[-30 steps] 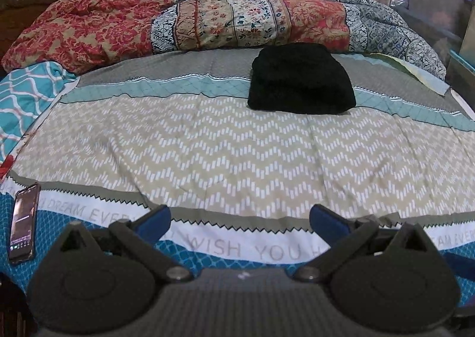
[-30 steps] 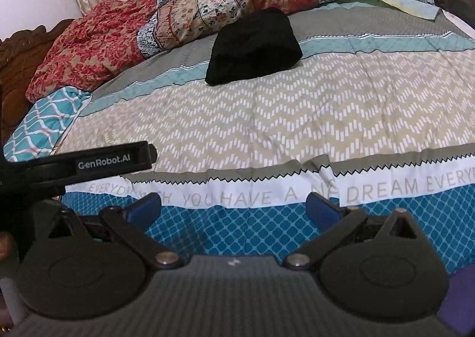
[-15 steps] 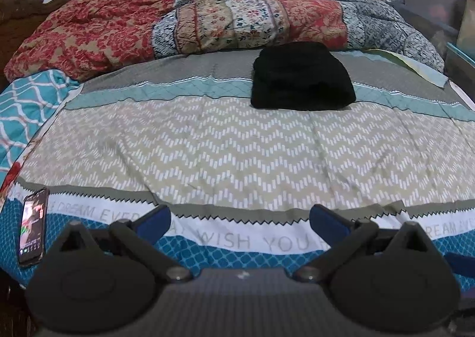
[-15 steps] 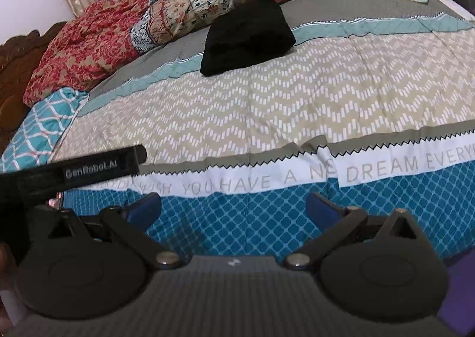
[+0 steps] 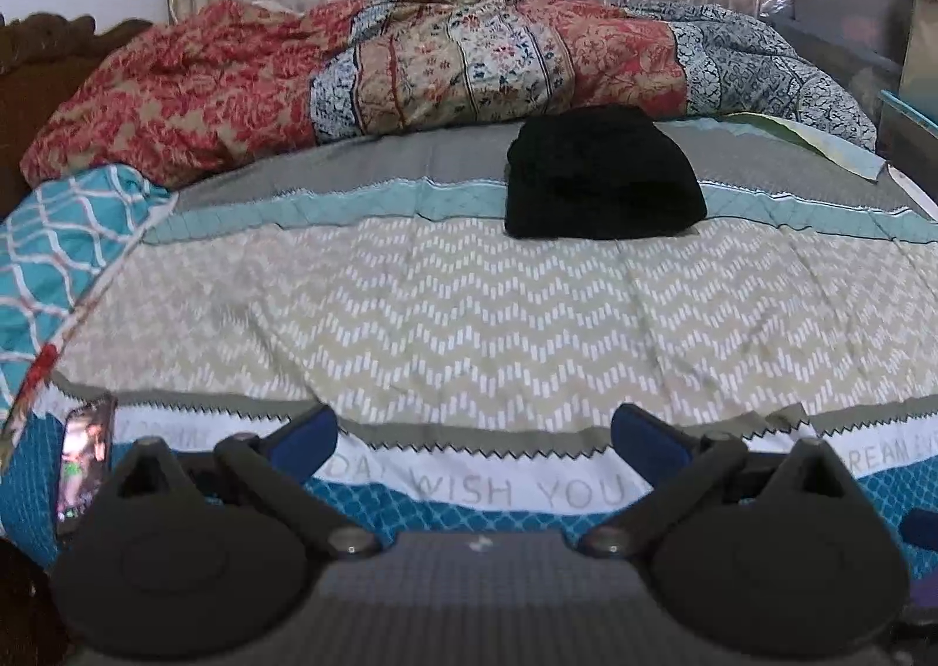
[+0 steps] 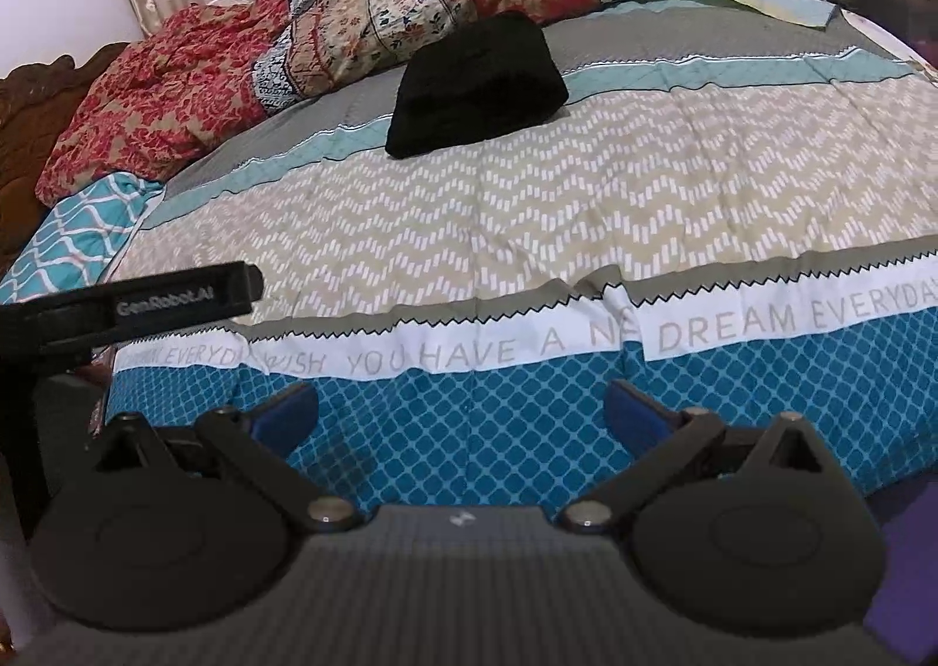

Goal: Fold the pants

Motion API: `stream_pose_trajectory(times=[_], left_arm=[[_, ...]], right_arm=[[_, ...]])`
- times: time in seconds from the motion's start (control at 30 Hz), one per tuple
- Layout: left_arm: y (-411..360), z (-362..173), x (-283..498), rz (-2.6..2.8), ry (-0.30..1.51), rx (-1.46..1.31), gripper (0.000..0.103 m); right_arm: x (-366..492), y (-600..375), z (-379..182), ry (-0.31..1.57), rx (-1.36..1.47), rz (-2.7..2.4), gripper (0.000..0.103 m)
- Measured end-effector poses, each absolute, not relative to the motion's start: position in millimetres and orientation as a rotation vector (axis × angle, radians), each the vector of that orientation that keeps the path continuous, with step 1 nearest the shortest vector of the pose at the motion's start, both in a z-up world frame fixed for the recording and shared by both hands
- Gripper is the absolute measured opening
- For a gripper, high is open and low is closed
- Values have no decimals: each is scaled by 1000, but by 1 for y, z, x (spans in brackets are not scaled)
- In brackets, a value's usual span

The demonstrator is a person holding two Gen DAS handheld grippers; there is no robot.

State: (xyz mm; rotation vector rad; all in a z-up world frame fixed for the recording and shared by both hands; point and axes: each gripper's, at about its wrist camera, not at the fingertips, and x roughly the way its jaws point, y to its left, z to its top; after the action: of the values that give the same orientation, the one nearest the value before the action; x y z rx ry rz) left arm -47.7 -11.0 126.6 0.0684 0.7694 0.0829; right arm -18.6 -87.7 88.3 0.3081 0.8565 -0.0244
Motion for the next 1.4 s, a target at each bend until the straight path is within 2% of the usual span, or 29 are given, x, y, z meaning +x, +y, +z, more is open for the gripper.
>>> stream_pose_trajectory(times=[0.23, 0.57, 0.77, 0.97, 1.4], left_arm=[[-5, 129, -44, 82, 784, 12, 103], [-2, 133, -46, 102, 786, 25, 103], [2, 126, -41, 108, 849, 14, 103], [0, 117, -38, 94, 924, -6, 103], [-3, 111, -37, 116, 964, 10, 103]], right_arm=[[-22, -89, 98, 776, 277, -43, 103], [-14, -73, 92, 868, 167, 15, 103], [-15, -75, 102, 787, 108, -67, 103], [-12, -86, 94, 833, 174, -91, 103], [-14, -87, 96, 833, 210, -83, 103]])
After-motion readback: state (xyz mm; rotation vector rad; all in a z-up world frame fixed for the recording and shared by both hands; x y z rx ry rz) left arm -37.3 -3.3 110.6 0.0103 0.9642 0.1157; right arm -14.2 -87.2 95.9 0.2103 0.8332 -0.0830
